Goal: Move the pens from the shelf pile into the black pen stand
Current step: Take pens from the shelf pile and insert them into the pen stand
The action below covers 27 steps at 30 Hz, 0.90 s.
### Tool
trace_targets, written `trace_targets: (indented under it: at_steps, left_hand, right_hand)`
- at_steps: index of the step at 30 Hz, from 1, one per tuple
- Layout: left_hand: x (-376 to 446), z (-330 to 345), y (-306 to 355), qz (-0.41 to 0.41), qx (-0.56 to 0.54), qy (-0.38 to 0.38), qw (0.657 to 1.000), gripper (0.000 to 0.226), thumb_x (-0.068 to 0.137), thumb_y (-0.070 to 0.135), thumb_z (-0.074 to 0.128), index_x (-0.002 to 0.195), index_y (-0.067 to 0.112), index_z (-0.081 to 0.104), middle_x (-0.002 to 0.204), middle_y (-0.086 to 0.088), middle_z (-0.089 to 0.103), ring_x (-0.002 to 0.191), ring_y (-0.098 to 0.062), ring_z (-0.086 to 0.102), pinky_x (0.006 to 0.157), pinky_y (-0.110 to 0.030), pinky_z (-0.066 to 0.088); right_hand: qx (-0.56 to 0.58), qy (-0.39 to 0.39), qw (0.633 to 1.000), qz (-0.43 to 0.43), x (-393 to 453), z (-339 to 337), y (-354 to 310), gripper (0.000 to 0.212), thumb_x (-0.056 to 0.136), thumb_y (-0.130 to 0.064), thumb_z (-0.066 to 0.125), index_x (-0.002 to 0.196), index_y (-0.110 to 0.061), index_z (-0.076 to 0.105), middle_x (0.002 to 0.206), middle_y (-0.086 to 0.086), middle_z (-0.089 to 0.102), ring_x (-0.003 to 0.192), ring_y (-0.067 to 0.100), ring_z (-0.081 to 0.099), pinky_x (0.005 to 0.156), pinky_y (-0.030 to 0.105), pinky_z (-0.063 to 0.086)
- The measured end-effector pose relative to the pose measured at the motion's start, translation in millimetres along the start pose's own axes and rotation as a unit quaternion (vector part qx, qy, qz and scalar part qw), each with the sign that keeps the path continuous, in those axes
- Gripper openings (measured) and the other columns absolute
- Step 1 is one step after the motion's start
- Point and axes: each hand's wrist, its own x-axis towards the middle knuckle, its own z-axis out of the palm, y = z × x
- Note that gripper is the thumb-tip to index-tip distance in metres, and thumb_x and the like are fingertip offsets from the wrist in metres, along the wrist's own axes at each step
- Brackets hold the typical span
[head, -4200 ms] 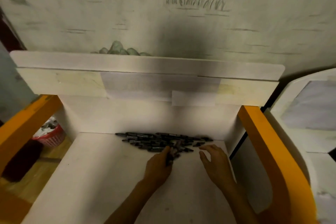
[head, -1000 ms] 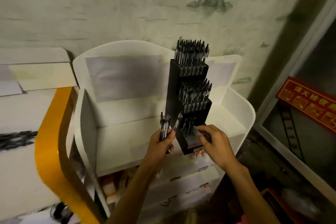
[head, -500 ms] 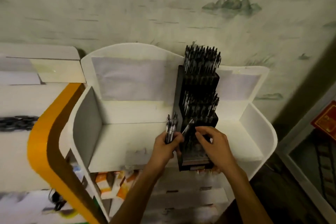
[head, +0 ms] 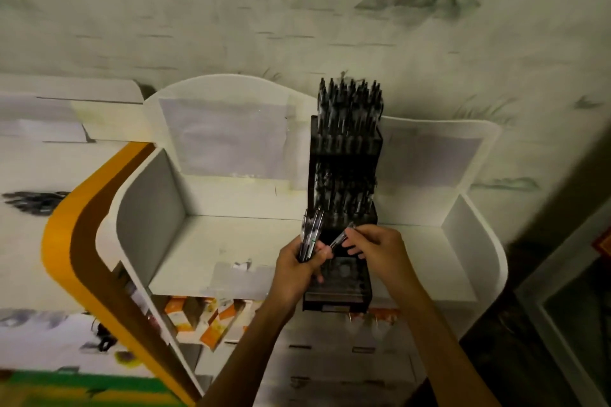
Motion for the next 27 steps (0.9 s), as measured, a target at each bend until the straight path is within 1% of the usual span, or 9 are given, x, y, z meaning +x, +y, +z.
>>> trace_targets:
  at_steps: [5, 8, 11, 13, 16, 19, 21, 23, 27]
  left_hand:
    - [2, 0, -4, -0.022, 0.013, -0.002, 1.0, 0.023, 0.095, 0.028, 0.065, 0.102, 0.006, 0.064, 0.09, -0.01, 0.073, 0.056, -0.018, 0.059, 0.054, -0.026, 0.049]
    - [4, -8, -7, -0.03, 0.024, 0.052, 0.998, 0.023, 0.098, 0.035, 0.059, 0.1, 0.013, 0.063, 0.075, 0.0, 0.066, 0.055, -0.012, 0.055, 0.048, -0.02, 0.042]
    - [8, -21, -12, -0.024, 0.063, 0.095, 0.993, 0.02, 0.099, 0.039, 0.055, 0.097, 0.02, 0.057, 0.072, 0.0, 0.054, 0.063, -0.012, 0.048, 0.057, -0.025, 0.042]
    - [10, -28, -13, -0.037, 0.067, 0.099, 0.992, 0.019, 0.1, 0.039, 0.055, 0.101, 0.021, 0.05, 0.073, -0.001, 0.049, 0.062, -0.012, 0.045, 0.054, -0.025, 0.041]
    - [10, -33, -11, -0.046, 0.034, 0.084, 0.995, 0.021, 0.101, 0.035, 0.053, 0.105, 0.016, 0.046, 0.072, -0.004, 0.044, 0.053, -0.008, 0.037, 0.045, -0.023, 0.034]
    - [11, -33, -10, -0.028, 0.014, 0.089, 0.995, 0.021, 0.101, 0.033, 0.054, 0.103, 0.012, 0.053, 0.073, -0.001, 0.052, 0.05, -0.006, 0.039, 0.044, -0.021, 0.034]
    - [10, -32, -9, -0.01, 0.009, 0.095, 0.995, 0.02, 0.101, 0.033, 0.054, 0.104, 0.013, 0.057, 0.073, 0.003, 0.058, 0.05, -0.005, 0.041, 0.044, -0.021, 0.035]
    - [9, -33, -7, 0.007, 0.011, 0.099, 0.995, 0.019, 0.101, 0.034, 0.054, 0.105, 0.016, 0.059, 0.073, 0.006, 0.061, 0.05, -0.006, 0.041, 0.044, -0.022, 0.034]
    - [7, -39, -6, 0.012, 0.031, 0.096, 0.995, 0.019, 0.101, 0.039, 0.052, 0.109, 0.023, 0.058, 0.073, 0.006, 0.062, 0.05, -0.009, 0.041, 0.044, -0.024, 0.036]
  right_hand:
    - [0.079, 0.024, 0.995, 0.061, 5, 1, 2, 0.013, 0.093, -0.016, 0.064, 0.092, -0.007, 0.073, 0.077, 0.007, 0.075, 0.071, 0.024, 0.073, 0.069, 0.034, 0.06]
    - [0.113, 0.049, 0.99, 0.062, 7, -5, 0, 0.015, 0.094, -0.015, 0.063, 0.094, -0.003, 0.072, 0.079, 0.011, 0.074, 0.072, 0.027, 0.074, 0.07, 0.034, 0.061]
    - [0.125, 0.082, 0.987, 0.051, 8, -15, 0, 0.014, 0.094, -0.012, 0.063, 0.093, -0.002, 0.071, 0.081, 0.013, 0.074, 0.072, 0.026, 0.074, 0.068, 0.03, 0.061]
    - [0.094, 0.1, 0.99, 0.024, 10, -19, 4, 0.013, 0.093, -0.011, 0.063, 0.093, -0.002, 0.072, 0.082, 0.012, 0.074, 0.073, 0.023, 0.074, 0.068, 0.029, 0.061]
    - [-0.021, 0.122, 0.991, -0.042, 11, -18, 13, 0.012, 0.093, -0.014, 0.064, 0.092, -0.007, 0.073, 0.08, 0.002, 0.074, 0.074, 0.013, 0.073, 0.071, 0.025, 0.06]
    - [-0.145, 0.113, 0.977, -0.106, 12, -10, 25, 0.013, 0.093, -0.02, 0.064, 0.086, -0.013, 0.072, 0.075, -0.005, 0.071, 0.072, 0.009, 0.07, 0.071, 0.027, 0.059]
    - [-0.174, 0.101, 0.972, -0.121, 13, -4, 31, 0.013, 0.093, -0.02, 0.064, 0.084, -0.015, 0.071, 0.075, -0.006, 0.071, 0.073, 0.007, 0.069, 0.072, 0.029, 0.059]
    - [-0.186, 0.097, 0.969, -0.13, 12, 1, 33, 0.013, 0.094, -0.019, 0.064, 0.083, -0.018, 0.072, 0.076, -0.008, 0.071, 0.074, 0.002, 0.068, 0.073, 0.02, 0.056]
    - [-0.227, 0.093, 0.959, -0.143, 13, 9, 36, 0.017, 0.093, -0.017, 0.064, 0.078, -0.018, 0.069, 0.067, -0.007, 0.066, 0.062, 0.0, 0.061, 0.06, 0.006, 0.041]
